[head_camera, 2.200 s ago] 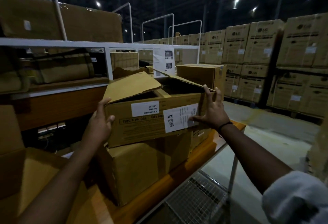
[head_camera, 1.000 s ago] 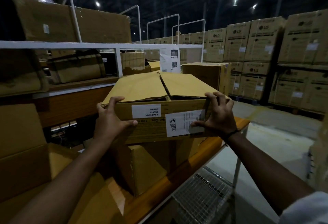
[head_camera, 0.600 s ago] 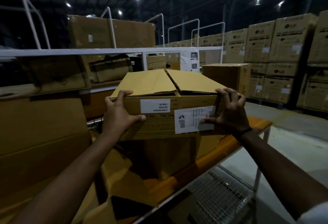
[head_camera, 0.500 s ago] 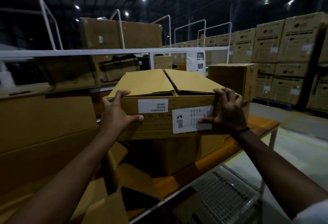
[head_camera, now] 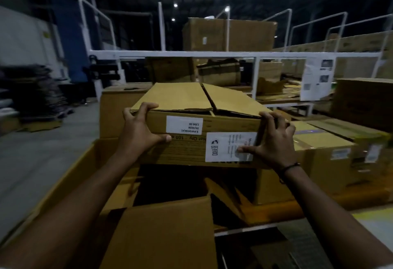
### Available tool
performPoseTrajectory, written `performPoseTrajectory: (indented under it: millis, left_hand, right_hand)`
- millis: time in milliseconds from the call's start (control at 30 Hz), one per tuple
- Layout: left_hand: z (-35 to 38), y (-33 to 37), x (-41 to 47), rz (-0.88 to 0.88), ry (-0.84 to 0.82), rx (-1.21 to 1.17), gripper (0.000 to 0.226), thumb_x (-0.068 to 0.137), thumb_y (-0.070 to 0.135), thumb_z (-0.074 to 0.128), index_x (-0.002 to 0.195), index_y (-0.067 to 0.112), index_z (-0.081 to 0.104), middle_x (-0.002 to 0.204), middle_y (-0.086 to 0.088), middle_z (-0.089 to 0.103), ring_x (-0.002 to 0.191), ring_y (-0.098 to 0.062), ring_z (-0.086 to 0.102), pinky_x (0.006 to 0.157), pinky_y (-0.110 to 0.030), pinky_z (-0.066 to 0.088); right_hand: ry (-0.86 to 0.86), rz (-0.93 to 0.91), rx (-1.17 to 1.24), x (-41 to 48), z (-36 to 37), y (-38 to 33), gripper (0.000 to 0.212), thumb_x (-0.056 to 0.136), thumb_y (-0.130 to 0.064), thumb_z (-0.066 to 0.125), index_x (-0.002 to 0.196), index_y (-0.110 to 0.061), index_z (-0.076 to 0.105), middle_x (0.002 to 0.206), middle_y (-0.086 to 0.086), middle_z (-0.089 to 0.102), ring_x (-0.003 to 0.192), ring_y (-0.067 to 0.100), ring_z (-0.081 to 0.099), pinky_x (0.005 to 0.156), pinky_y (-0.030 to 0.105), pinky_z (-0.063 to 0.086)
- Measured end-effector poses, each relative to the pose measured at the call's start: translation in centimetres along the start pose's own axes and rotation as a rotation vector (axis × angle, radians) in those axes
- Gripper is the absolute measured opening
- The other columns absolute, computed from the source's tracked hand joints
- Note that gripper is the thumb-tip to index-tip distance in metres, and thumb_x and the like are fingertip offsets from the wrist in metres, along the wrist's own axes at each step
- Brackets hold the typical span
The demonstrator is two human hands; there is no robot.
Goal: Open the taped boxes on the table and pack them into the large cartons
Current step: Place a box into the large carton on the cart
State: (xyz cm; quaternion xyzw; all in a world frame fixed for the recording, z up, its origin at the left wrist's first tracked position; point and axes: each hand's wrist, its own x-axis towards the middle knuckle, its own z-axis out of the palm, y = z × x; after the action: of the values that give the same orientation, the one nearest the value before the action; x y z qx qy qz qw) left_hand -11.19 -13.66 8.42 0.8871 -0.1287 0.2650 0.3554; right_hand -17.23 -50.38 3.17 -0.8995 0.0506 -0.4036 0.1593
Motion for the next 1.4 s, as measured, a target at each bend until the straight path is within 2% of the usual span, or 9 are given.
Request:
performPoseTrajectory:
  millis: [133,300,800,900,1033,1167,1233,1333,1400]
  left_hand:
    - [-3.3,-3.9,-1.8,-0.075,0.03,0.09,0.095,0.055,0.041,0.099,0.133,0.046,0.045,0.146,-0.012,0.029,0.12,-0.041,0.055,0.096,-0.047,0.052]
    - [-7.1,-8.1,-3.3,-0.13,0.063,0.135,0.094,0.056,0.042,0.099,0.132,0.047,0.045,0.145,-0.013,0.031,0.117,-0.041,0.056,0.092,-0.047,0.053]
    - [-12.7,-20.4,-6.7,-0.164,0.063,0.051,0.096,0.054,0.045,0.099,0.133,0.049,0.045,0.142,-0.012,0.032,0.118,-0.038,0.056,0.093,-0.048,0.056]
    - [-12.8,-22.0,-7.4,-0.154,0.036,0.067,0.096,0.054,0.048,0.098,0.134,0.047,0.045,0.147,-0.014,0.029,0.122,-0.04,0.055,0.091,-0.048,0.056]
    - [-12.2,-21.9,-7.7,-0.124,0.006,0.058,0.094,0.057,0.043,0.098,0.136,0.043,0.047,0.151,-0.013,0.025,0.128,-0.04,0.051,0.091,-0.045,0.055]
    - [-10.7,-22.7,-9.3,-0.163,-0.019,0.013,0.092,0.058,0.04,0.099,0.132,0.045,0.046,0.149,-0.009,0.024,0.126,-0.039,0.052,0.089,-0.043,0.056]
    - [-9.6,-24.1,-10.9,-0.2,-0.038,-0.006,0.092,0.058,0.041,0.099,0.132,0.045,0.044,0.152,-0.009,0.02,0.126,-0.039,0.053,0.087,-0.041,0.055]
    - [-8.1,-25.1,-12.6,-0.252,-0.072,0.053,0.084,0.066,0.051,0.092,0.134,0.04,0.044,0.156,-0.008,0.015,0.129,-0.041,0.049,0.09,-0.043,0.051]
    - [-7.2,-25.2,-12.8,-0.227,-0.07,0.169,0.074,0.07,0.065,0.082,0.129,0.035,0.047,0.157,-0.005,0.021,0.135,-0.041,0.042,0.1,-0.051,0.046]
  right_hand:
    - [-0.049,-0.052,0.042,-0.8,3.4,-4.1,0.122,0.044,-0.077,0.084,0.147,-0.033,0.035,0.15,0.006,0.03,0.123,0.043,0.034,0.087,0.059,0.051]
    - [-0.06,-0.108,0.059,-1.3,5.5,-9.1,0.123,0.044,-0.078,0.083,0.148,-0.031,0.036,0.151,0.007,0.029,0.127,0.046,0.031,0.091,0.064,0.048]
    - [-0.102,-0.13,-0.028,-6.3,9.9,-20.1,0.123,0.045,-0.082,0.08,0.147,-0.031,0.035,0.153,0.009,0.028,0.131,0.051,0.03,0.095,0.068,0.045]
    - [-0.104,-0.094,-0.031,-8.6,10.8,-20.9,0.122,0.046,-0.081,0.079,0.147,-0.027,0.038,0.152,0.012,0.03,0.129,0.052,0.031,0.092,0.065,0.047]
    - [-0.125,-0.014,0.0,-11.1,11.5,-20.3,0.121,0.047,-0.089,0.066,0.147,-0.026,0.038,0.153,0.011,0.03,0.131,0.051,0.029,0.093,0.066,0.047]
    - [-0.166,0.015,-0.013,-12.1,11.9,-19.9,0.124,0.044,-0.078,0.082,0.148,-0.029,0.036,0.155,0.008,0.027,0.134,0.049,0.026,0.095,0.065,0.046]
    - [-0.204,-0.026,-0.071,-12.1,12.3,-19.8,0.124,0.044,-0.079,0.082,0.148,-0.03,0.037,0.155,0.009,0.027,0.133,0.049,0.027,0.094,0.064,0.046]
    - [-0.25,-0.004,-0.071,-11.7,12.7,-19.6,0.11,0.052,-0.076,0.081,0.144,-0.034,0.04,0.154,0.006,0.029,0.133,0.045,0.028,0.095,0.061,0.047]
    - [-0.24,0.005,-0.078,-11.6,12.9,-19.6,0.098,0.058,-0.076,0.079,0.14,-0.033,0.045,0.151,0.007,0.036,0.133,0.041,0.03,0.096,0.058,0.047]
